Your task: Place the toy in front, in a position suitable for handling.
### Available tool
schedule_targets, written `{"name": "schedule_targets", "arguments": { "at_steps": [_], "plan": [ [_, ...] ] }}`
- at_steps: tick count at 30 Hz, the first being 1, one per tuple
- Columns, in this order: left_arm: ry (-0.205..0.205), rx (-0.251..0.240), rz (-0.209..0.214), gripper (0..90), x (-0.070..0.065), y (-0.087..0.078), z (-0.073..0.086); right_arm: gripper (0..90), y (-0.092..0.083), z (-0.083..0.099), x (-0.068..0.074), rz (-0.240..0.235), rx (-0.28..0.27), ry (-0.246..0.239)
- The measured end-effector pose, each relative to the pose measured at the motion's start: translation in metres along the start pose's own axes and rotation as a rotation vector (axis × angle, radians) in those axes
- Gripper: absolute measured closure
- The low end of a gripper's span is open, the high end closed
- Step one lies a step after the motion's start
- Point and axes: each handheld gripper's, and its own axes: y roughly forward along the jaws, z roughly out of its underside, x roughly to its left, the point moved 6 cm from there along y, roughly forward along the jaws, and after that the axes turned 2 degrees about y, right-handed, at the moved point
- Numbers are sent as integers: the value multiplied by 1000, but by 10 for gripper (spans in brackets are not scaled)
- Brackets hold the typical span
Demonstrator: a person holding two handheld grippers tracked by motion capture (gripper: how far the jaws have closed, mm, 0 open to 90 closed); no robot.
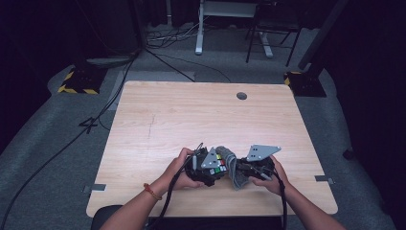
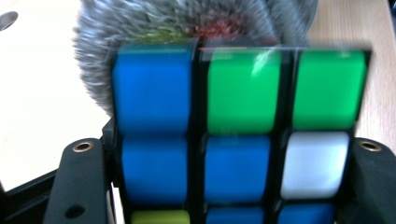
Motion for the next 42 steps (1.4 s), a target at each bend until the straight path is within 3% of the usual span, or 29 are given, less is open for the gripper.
{"name": "schedule_targets", "arguments": {
  "at_steps": [4,6,11,15,19,22,24,27,32,34,37,42],
  "plan": [
    [-6,7,-19,332,2,0,-1,813,-7,-6,1,26,-33,-15],
    [-7,23,-5,333,1,3,1,813,-9,-9,2,30,-47,-21],
    [14,48,2,332,-5,9,1,812,-11,-17,11,-14,-87,-33],
    [8,61,-3,332,-5,11,2,811,-10,-22,17,-16,-91,-45],
    [20,57,3,333,-6,8,2,812,-6,-19,14,28,-33,-70],
    [14,41,14,333,-6,5,0,812,-2,-9,3,44,6,-44],
    [8,33,-8,333,-3,2,-1,812,-2,-5,1,47,26,-41],
    [1,33,-19,333,0,-1,1,812,-5,-5,8,24,28,-60],
    [-9,55,-13,333,-1,6,3,810,-12,-19,23,-40,-50,-68],
    [7,62,-10,333,-4,9,2,809,-12,-23,26,-28,-55,-84],
    [6,44,-3,333,-6,7,0,807,-11,-23,21,2,-58,-74],
    [-6,-36,1,333,-4,-5,-7,808,-6,-6,-4,54,-6,-20]
  ]
}}
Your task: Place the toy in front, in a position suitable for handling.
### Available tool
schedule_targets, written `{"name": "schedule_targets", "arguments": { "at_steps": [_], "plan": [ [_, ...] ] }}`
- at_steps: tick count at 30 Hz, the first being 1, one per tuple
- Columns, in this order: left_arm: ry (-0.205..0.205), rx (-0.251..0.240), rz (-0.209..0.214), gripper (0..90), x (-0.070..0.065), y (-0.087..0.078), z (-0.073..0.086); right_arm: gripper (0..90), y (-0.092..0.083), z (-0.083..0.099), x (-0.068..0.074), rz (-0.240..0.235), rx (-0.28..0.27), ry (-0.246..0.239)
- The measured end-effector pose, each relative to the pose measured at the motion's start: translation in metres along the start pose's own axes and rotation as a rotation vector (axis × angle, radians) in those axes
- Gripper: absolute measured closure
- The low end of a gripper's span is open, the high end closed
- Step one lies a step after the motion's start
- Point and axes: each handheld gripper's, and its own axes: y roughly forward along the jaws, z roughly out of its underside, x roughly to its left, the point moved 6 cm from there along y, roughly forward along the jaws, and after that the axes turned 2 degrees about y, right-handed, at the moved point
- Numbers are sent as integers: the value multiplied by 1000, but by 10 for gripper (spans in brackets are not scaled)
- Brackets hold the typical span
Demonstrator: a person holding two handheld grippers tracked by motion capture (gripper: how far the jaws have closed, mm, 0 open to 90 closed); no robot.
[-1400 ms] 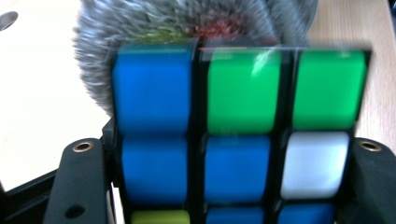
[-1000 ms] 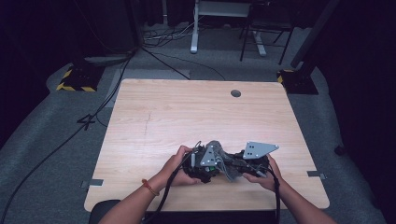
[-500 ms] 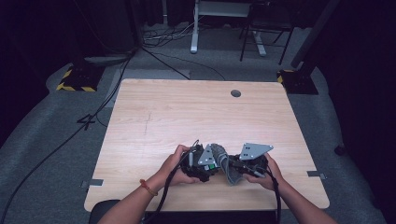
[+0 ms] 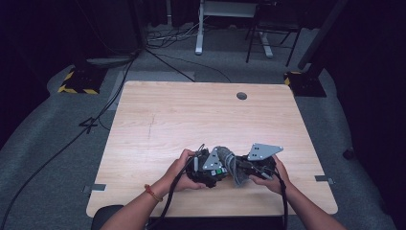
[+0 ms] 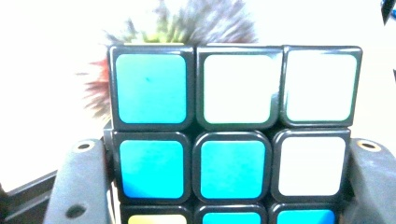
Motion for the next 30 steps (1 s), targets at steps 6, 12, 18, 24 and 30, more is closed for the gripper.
{"name": "schedule_targets", "arguments": {
  "at_steps": [6,12,18,24,30],
  "plan": [
    [-17,-58,24,332,2,-7,-4,808,4,4,0,-70,-26,23],
    [-1,9,9,319,3,2,2,808,-5,-3,6,-95,-110,28],
    [26,44,-7,332,-1,8,6,809,-10,-9,15,-133,-126,13],
    [18,58,-18,334,0,9,6,809,-4,-5,11,-118,-88,32],
    [10,25,-22,334,3,2,2,809,10,11,5,-124,-2,64]
  ]
}}
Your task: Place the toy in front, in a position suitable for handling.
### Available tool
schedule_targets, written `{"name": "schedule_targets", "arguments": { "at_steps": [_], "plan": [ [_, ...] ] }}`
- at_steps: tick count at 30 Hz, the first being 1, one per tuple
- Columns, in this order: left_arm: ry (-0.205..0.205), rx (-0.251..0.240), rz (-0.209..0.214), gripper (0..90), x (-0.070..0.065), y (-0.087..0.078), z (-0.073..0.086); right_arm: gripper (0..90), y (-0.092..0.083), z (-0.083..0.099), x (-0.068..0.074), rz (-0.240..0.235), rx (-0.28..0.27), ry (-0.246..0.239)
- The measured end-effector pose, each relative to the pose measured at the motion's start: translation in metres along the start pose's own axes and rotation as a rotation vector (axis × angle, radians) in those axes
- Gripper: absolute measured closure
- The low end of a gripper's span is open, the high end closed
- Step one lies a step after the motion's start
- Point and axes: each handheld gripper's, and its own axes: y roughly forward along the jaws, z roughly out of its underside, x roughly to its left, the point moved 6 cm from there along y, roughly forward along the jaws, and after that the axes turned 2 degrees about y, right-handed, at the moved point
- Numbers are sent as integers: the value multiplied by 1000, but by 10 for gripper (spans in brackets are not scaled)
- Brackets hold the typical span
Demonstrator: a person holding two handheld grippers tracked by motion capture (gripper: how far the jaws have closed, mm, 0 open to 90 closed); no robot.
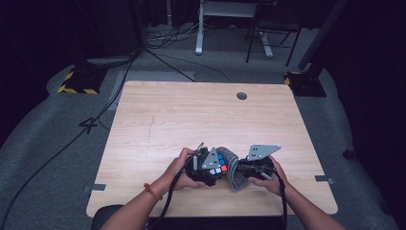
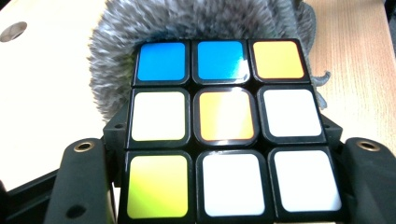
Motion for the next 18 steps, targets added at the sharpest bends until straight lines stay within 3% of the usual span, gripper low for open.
{"name": "schedule_targets", "arguments": {
  "at_steps": [6,10,12,14,18],
  "plan": [
    [-19,34,-1,334,4,5,5,810,-11,-12,10,3,-51,-34],
    [3,55,12,334,-3,10,5,809,-16,-20,13,5,-96,-41],
    [8,38,14,334,-6,9,2,809,-15,-21,13,31,-95,-52],
    [4,16,19,334,-5,6,0,809,-15,-20,8,36,-91,-28],
    [-3,-43,28,335,-5,-3,-7,809,-9,-12,2,61,-28,-25]
  ]
}}
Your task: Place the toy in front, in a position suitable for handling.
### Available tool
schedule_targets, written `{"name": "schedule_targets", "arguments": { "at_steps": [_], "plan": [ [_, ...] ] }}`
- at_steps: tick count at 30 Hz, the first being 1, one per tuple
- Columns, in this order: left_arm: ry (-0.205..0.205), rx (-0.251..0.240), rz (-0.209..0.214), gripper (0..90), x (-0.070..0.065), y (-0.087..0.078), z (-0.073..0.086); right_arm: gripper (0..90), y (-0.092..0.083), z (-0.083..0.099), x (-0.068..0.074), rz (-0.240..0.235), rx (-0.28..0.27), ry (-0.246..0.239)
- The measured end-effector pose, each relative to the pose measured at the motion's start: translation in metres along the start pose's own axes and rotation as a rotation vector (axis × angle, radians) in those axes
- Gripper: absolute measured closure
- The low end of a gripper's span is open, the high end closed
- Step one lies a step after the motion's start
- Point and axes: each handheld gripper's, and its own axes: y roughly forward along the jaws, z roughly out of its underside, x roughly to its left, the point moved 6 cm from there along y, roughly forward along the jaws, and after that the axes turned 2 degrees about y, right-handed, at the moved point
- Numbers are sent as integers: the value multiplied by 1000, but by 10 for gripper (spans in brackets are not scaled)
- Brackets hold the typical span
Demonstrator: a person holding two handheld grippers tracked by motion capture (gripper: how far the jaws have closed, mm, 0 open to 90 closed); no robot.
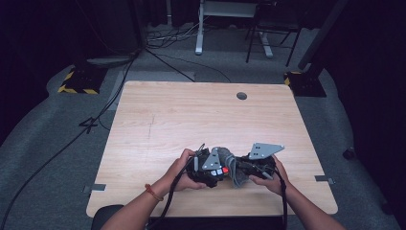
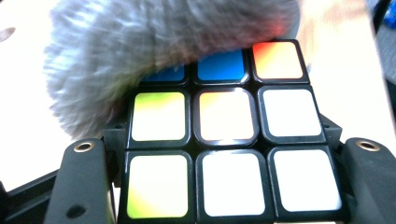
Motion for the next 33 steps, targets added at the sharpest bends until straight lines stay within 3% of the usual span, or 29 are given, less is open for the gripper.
{"name": "schedule_targets", "arguments": {
  "at_steps": [6,9,14,20,23,28,30,33],
  "plan": [
    [-19,-40,-7,335,5,-8,-2,809,6,8,3,-45,77,-15],
    [-13,-34,-18,335,7,-10,-1,808,7,10,5,-60,81,-13],
    [-31,-7,-42,335,13,-7,3,808,-2,0,10,-59,26,-28],
    [-5,9,-3,335,1,1,2,806,-12,-10,7,-14,-85,-18],
    [13,-15,5,335,-3,-1,-3,806,-8,-6,4,7,-49,-22],
    [-1,-71,12,335,-3,-11,-9,806,8,13,-2,5,112,-38],
    [-1,-69,9,335,-2,-12,-9,804,11,16,0,-19,124,-39],
    [-5,-80,13,335,-1,-13,-9,804,8,11,5,-36,96,-47]
  ]
}}
